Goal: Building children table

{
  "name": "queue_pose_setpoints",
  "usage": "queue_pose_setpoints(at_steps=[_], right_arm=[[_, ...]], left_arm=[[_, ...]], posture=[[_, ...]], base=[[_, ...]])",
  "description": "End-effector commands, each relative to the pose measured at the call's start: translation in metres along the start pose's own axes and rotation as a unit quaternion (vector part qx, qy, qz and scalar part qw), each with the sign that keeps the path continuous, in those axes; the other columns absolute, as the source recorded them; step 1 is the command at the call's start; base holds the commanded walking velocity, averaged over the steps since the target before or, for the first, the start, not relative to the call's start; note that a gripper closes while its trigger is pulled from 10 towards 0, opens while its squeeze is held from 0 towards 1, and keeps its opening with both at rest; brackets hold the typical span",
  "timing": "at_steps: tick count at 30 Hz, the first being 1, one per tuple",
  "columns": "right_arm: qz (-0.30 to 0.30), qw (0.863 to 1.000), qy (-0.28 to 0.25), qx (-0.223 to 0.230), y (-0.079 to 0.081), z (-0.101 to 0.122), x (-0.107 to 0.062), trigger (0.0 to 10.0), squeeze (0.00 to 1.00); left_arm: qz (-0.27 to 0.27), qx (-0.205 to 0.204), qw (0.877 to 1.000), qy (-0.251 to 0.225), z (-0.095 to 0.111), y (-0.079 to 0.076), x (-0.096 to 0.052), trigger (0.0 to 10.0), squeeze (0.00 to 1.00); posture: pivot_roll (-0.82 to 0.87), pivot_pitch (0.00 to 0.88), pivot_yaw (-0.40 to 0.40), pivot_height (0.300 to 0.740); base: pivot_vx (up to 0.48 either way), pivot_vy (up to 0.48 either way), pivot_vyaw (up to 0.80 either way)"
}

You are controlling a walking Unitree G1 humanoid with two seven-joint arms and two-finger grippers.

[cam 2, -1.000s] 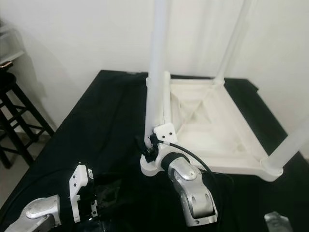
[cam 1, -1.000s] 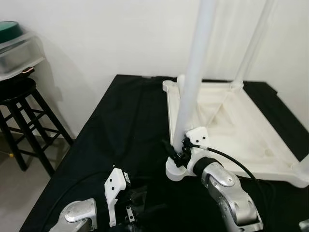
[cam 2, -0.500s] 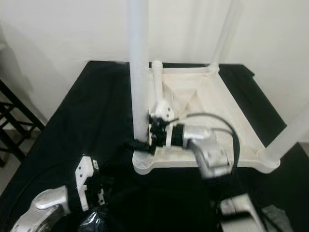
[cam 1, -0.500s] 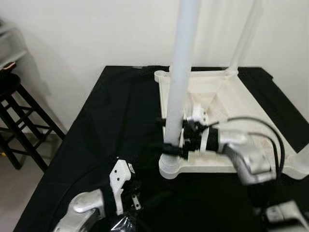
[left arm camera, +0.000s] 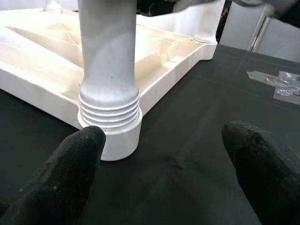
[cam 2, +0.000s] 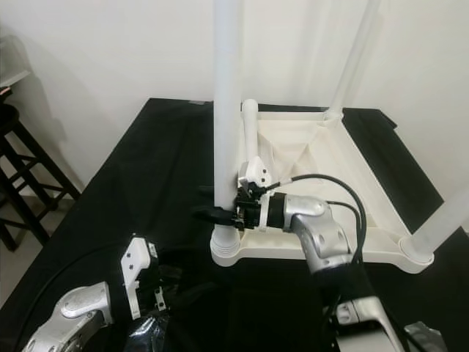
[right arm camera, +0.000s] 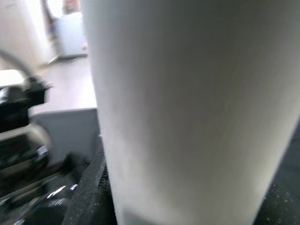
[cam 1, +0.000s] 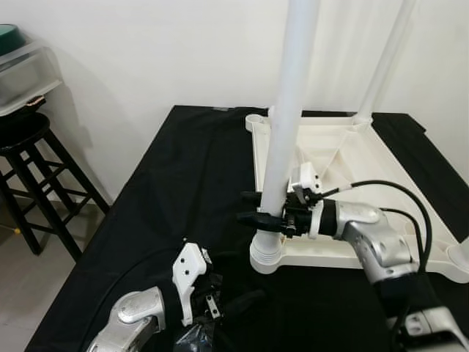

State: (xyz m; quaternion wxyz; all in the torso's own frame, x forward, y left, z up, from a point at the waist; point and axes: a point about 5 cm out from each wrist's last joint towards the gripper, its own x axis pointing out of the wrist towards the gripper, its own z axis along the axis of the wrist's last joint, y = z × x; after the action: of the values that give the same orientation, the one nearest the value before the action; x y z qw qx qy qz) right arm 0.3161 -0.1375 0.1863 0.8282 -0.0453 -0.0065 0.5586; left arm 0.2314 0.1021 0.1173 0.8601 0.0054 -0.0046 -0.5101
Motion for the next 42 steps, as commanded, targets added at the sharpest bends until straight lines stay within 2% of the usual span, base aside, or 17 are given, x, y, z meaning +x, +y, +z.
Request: queue_pose_setpoints(at_steps=[1, 2, 3, 4, 6, 8, 16, 17, 19, 20, 31, 32, 34, 35, 40, 41, 42], right_arm=[[-0.079, 0.996, 0.034, 0.015, 0.005, -0.019, 0.005, 0.0, 0.00], [-0.200, 0.979, 0.038, 0.033, 0.009, -0.032, 0.013, 0.0, 0.00], [-0.200, 0.979, 0.038, 0.033, 0.009, -0.032, 0.013, 0.0, 0.00], [-0.308, 0.949, 0.037, 0.055, 0.012, -0.041, 0.016, 0.0, 0.00], [-0.345, 0.934, 0.058, 0.077, 0.032, -0.056, 0.021, 0.0, 0.00], [-0.329, 0.940, 0.074, 0.052, 0.052, -0.061, 0.029, 0.0, 0.00], [-0.321, 0.940, 0.073, 0.096, 0.046, -0.064, 0.031, 0.0, 0.00], [-0.327, 0.937, 0.068, 0.108, 0.044, -0.062, 0.030, 10.0, 0.00], [-0.332, 0.934, 0.064, 0.117, 0.042, -0.061, 0.029, 10.0, 0.00], [-0.318, 0.940, 0.054, 0.115, 0.039, -0.057, 0.030, 10.0, 1.00], [-0.029, 0.999, 0.014, -0.019, 0.004, 0.005, 0.019, 10.0, 1.00], [0.002, 1.000, 0.019, -0.022, 0.000, 0.009, 0.017, 10.0, 0.31], [0.018, 0.999, 0.021, -0.022, -0.002, 0.010, 0.016, 10.0, 0.31], [0.039, 0.999, 0.020, -0.018, -0.004, 0.013, 0.016, 10.0, 0.00], [0.076, 0.997, 0.018, -0.014, -0.016, 0.021, 0.017, 10.0, 0.00], [0.078, 0.997, 0.014, -0.011, -0.018, 0.022, 0.017, 4.7, 0.00], [0.078, 0.997, 0.014, -0.011, -0.018, 0.022, 0.017, 4.7, 0.00]], left_arm=[[-0.003, 0.002, 1.000, 0.011, -0.004, -0.001, 0.000, 10.0, 0.00], [-0.004, 0.003, 1.000, 0.013, -0.004, -0.001, -0.001, 10.0, 0.00], [-0.004, 0.003, 1.000, 0.013, -0.004, -0.001, -0.001, 10.0, 0.00], [-0.004, 0.003, 1.000, 0.014, -0.004, -0.001, -0.001, 10.0, 0.00], [-0.005, 0.001, 1.000, 0.015, -0.004, 0.000, -0.002, 10.0, 0.00], [-0.007, 0.001, 1.000, 0.019, -0.005, 0.002, -0.002, 10.0, 0.00], [-0.016, 0.002, 1.000, 0.026, -0.006, 0.003, 0.001, 10.0, 0.00], [-0.011, 0.003, 1.000, 0.025, -0.006, 0.004, 0.002, 10.0, 0.00], [-0.008, 0.003, 1.000, 0.025, -0.006, 0.004, 0.002, 10.0, 0.00], [-0.007, 0.004, 1.000, 0.025, -0.007, 0.004, 0.002, 10.0, 0.00], [-0.015, 0.004, 0.999, 0.030, -0.010, 0.004, 0.006, 10.0, 0.00], [-0.015, 0.004, 0.999, 0.030, -0.010, 0.004, 0.007, 10.0, 0.00], [-0.015, 0.004, 0.999, 0.030, -0.010, 0.004, 0.007, 10.0, 0.00], [-0.014, 0.004, 0.999, 0.030, -0.011, 0.004, 0.007, 10.0, 0.00], [-0.014, 0.002, 0.999, 0.030, -0.012, 0.003, 0.009, 10.0, 0.00], [-0.014, 0.001, 0.999, 0.030, -0.012, 0.003, 0.009, 10.0, 0.00], [-0.014, 0.001, 0.999, 0.030, -0.012, 0.003, 0.009, 10.0, 0.00]], posture=[[-0.04, 0.049, -0.008, 0.740], [-0.05, 0.051, -0.008, 0.740], [-0.05, 0.051, -0.008, 0.740], [-0.05, 0.053, -0.004, 0.740], [-0.06, 0.061, 0.008, 0.740], [-0.07, 0.057, 0.025, 0.740], [-0.06, 0.046, 0.016, 0.740], [-0.06, 0.045, 0.013, 0.740], [-0.06, 0.044, 0.012, 0.740], [-0.05, 0.042, 0.011, 0.740], [-0.05, 0.022, 0.000, 0.740], [-0.05, 0.017, -0.005, 0.740], [-0.05, 0.017, -0.005, 0.740], [-0.04, 0.013, -0.009, 0.740], [-0.04, 0.008, -0.014, 0.740], [-0.04, 0.007, -0.015, 0.740], [-0.04, 0.007, -0.015, 0.740]], base=[[0.000, 0.000, 0.00], [0.000, 0.000, 0.00], [0.000, 0.000, 0.00], [0.000, 0.000, 0.00], [0.000, 0.000, 0.00], [0.000, 0.000, 0.00], [0.000, 0.000, 0.00], [0.000, 0.000, 0.00], [0.000, 0.000, 0.00], [0.000, 0.000, 0.00], [0.000, 0.000, 0.00], [0.000, 0.000, 0.00], [0.000, 0.000, 0.00], [0.000, 0.000, 0.00], [0.000, 0.000, 0.00], [0.000, 0.000, 0.00], [0.000, 0.000, 0.00]])
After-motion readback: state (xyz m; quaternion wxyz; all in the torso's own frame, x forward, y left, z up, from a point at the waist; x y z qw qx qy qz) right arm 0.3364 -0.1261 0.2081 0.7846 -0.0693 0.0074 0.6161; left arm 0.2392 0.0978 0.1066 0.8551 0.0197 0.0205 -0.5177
